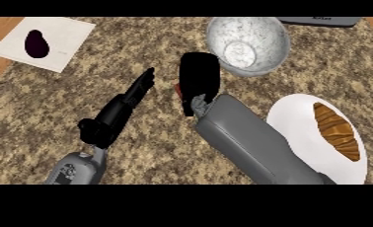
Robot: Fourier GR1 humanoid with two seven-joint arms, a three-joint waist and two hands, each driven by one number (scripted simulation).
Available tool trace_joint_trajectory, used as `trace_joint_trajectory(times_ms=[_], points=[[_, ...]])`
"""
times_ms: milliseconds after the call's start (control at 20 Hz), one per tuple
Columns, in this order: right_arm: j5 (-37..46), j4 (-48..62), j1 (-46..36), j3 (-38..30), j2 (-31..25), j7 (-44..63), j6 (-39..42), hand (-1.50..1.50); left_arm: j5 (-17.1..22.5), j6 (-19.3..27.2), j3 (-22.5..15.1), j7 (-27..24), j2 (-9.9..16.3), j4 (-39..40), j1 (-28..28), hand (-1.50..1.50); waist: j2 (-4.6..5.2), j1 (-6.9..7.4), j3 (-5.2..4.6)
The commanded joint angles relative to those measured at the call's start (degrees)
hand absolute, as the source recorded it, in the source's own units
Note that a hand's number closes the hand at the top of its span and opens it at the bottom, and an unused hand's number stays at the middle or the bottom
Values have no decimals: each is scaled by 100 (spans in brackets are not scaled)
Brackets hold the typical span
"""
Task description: Pick the bell pepper from the plate and place it in the bowl
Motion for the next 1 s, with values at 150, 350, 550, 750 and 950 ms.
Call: trace_joint_trajectory(times_ms=[150, 350, 550, 750, 950], points=[[338, 440, -1372, -1, 101, 581, -1577, 150, 31, 5, 146, 49, -37, 191, -131, 0, -19, -138, 2], [364, 496, -1765, -586, 102, 506, -2367, 150, -64, 61, 57, 170, 5, -103, 76, 0, -43, -183, 8], [316, 1031, -1883, -659, 102, 451, -3039, 150, 2, -26, 238, -58, 28, 83, 125, 0, -40, -274, 4], [584, 2025, -2110, -1068, 103, 103, -2809, 150, -109, 160, 163, 125, -136, -202, 226, 0, -57, -364, 6], [855, 2702, -2240, -1272, -345, -411, -3041, 150, -20, -81, 337, -18, 41, -117, 259, 0, -28, -350, 4]])
